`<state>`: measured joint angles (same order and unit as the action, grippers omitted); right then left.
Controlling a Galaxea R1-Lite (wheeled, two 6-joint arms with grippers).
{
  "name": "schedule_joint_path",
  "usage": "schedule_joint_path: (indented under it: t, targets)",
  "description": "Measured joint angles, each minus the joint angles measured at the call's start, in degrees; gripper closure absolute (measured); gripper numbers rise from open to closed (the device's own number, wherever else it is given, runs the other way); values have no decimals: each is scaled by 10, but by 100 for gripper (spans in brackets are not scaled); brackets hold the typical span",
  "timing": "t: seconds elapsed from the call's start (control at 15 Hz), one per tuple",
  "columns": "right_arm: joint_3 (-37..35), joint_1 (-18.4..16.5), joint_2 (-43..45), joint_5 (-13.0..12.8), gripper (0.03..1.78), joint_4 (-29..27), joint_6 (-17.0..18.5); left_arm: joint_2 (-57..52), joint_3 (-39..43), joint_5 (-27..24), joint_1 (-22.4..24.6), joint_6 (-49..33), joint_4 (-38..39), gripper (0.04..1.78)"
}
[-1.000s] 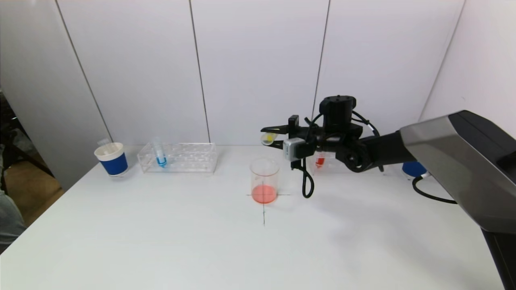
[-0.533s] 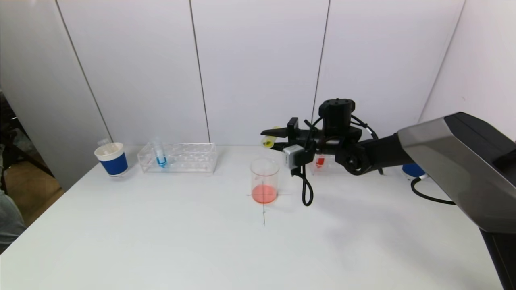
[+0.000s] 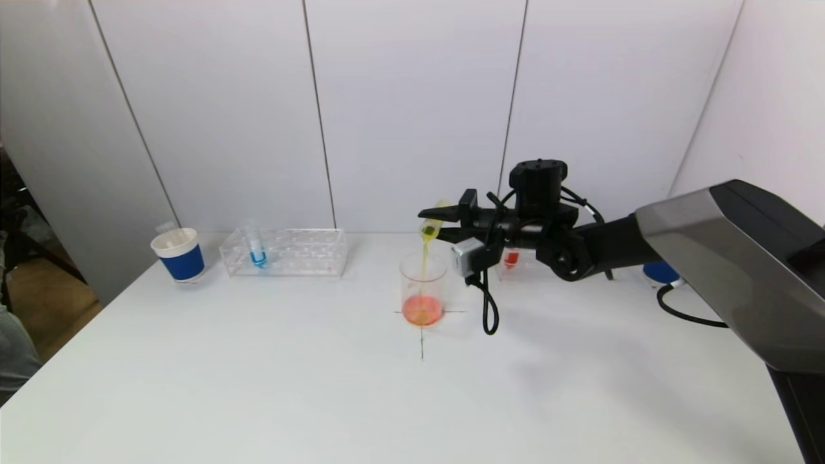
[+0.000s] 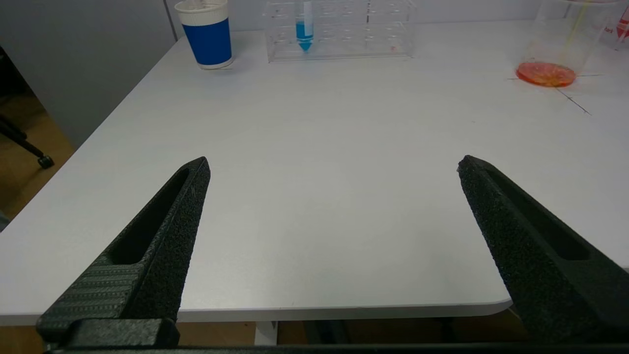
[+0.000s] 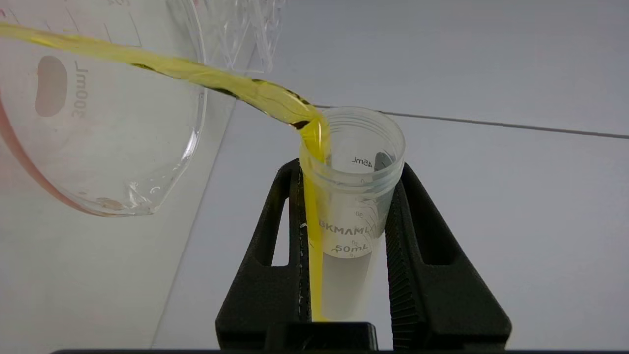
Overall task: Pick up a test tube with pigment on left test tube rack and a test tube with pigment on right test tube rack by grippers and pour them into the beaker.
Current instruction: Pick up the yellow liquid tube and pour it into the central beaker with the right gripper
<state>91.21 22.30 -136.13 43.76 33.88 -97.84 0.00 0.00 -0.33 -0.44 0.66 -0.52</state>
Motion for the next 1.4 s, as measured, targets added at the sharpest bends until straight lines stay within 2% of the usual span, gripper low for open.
schedule_joint_path:
  t: [0.4, 1.0, 1.4]
  targets:
    - [3, -1, 1, -12, 131, 0, -32, 0, 0, 0, 0, 0, 0, 6]
    - [6, 0, 9, -68, 131, 4, -106, 0, 0, 0, 0, 0, 0, 6]
    - [5, 7, 18, -86, 131, 2, -149, 0, 0, 0, 0, 0, 0, 6]
